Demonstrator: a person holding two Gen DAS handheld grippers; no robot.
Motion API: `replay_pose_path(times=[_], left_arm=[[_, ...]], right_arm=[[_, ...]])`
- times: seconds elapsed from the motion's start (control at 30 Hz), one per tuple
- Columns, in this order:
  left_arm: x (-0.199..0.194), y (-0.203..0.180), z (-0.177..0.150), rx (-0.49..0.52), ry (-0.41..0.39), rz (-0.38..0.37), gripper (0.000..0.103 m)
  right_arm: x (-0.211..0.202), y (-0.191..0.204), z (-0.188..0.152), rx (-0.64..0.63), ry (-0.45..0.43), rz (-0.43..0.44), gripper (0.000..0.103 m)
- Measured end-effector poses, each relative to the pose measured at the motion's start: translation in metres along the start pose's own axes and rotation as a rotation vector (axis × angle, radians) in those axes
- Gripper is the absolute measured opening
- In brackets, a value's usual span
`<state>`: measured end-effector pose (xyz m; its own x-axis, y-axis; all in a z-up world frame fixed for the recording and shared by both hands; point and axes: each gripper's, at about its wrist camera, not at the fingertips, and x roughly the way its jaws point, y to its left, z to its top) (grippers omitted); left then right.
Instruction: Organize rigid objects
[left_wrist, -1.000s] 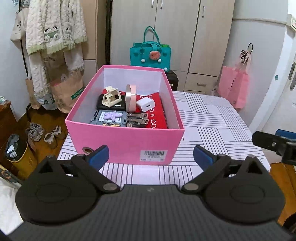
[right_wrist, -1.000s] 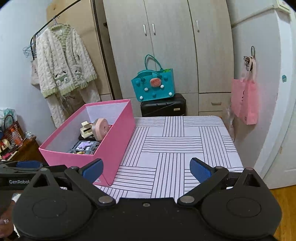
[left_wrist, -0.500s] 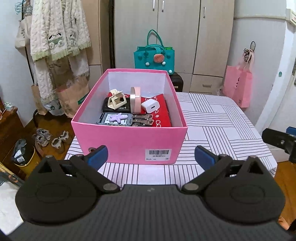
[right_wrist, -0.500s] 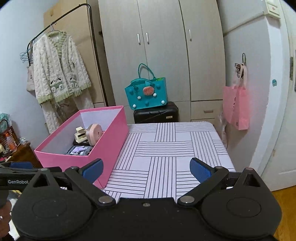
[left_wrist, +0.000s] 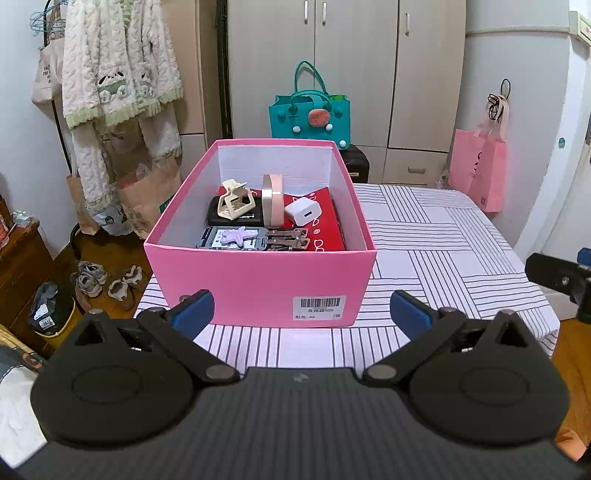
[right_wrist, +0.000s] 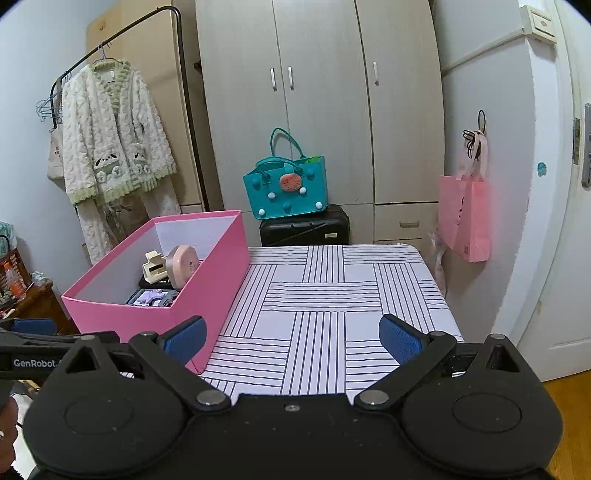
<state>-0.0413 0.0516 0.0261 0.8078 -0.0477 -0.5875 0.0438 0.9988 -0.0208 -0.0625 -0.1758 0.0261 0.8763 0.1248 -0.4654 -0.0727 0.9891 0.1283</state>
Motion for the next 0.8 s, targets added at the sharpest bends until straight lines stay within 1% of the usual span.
replay_pose_path(times=[0.17,0.8], left_arm=[[0.0041,-0.0018,-0.0003,0.012,0.008,0.012,0.103],[-0.0005,-0.0056,-0.0009,0.034,-0.02,0.016,0.103]], right_arm=[[0.0016,-0.0005,-0.0017,0.001,0.0,-0.012,0.101],[0.0065,-0.0035,-0.0029,0.007,0.013,-0.015,0.101]])
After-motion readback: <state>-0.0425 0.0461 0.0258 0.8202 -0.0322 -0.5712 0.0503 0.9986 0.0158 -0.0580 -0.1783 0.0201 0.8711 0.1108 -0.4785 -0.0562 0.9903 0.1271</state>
